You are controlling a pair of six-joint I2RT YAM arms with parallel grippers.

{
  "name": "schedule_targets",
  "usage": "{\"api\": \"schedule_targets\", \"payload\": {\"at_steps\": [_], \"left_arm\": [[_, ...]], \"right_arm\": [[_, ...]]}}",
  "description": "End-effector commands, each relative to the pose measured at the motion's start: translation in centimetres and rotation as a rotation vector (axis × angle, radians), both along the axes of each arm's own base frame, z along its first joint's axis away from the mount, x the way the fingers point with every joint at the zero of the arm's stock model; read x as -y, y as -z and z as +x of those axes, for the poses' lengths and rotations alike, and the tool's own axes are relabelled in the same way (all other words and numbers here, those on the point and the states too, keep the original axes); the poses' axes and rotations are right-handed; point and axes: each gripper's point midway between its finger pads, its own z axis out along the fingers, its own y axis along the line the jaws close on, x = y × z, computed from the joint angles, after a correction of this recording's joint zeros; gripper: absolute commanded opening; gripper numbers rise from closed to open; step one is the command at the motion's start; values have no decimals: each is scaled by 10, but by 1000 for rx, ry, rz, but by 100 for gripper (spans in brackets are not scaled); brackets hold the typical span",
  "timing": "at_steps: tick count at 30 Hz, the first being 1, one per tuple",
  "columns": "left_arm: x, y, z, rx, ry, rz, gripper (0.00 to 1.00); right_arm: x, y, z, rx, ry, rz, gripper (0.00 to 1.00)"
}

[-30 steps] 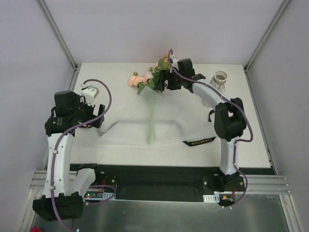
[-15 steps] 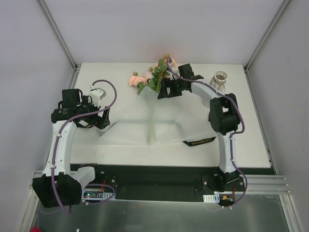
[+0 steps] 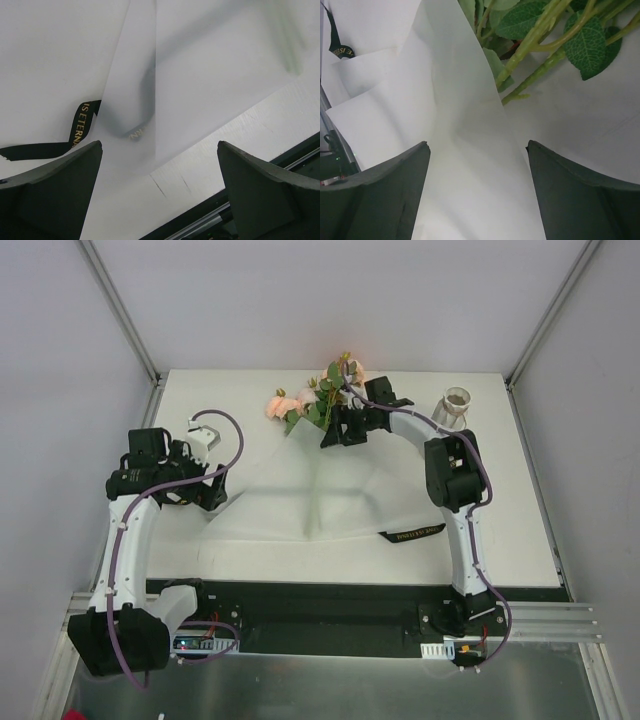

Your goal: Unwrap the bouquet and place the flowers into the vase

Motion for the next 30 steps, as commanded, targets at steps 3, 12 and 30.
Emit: {"api": "schedule_targets", "payload": {"at_steps": [3, 12, 30], "left_arm": [[0, -2, 0, 34, 22, 26, 99], [-4, -5, -1, 50, 9, 43, 99], [-5, -14, -3, 85, -8, 50, 99]], "right_arm": [[-15, -27, -3, 37, -43, 101, 71], [-13, -45, -13, 70, -44, 119, 36], [-7, -139, -46, 227, -86, 214, 13]]}}
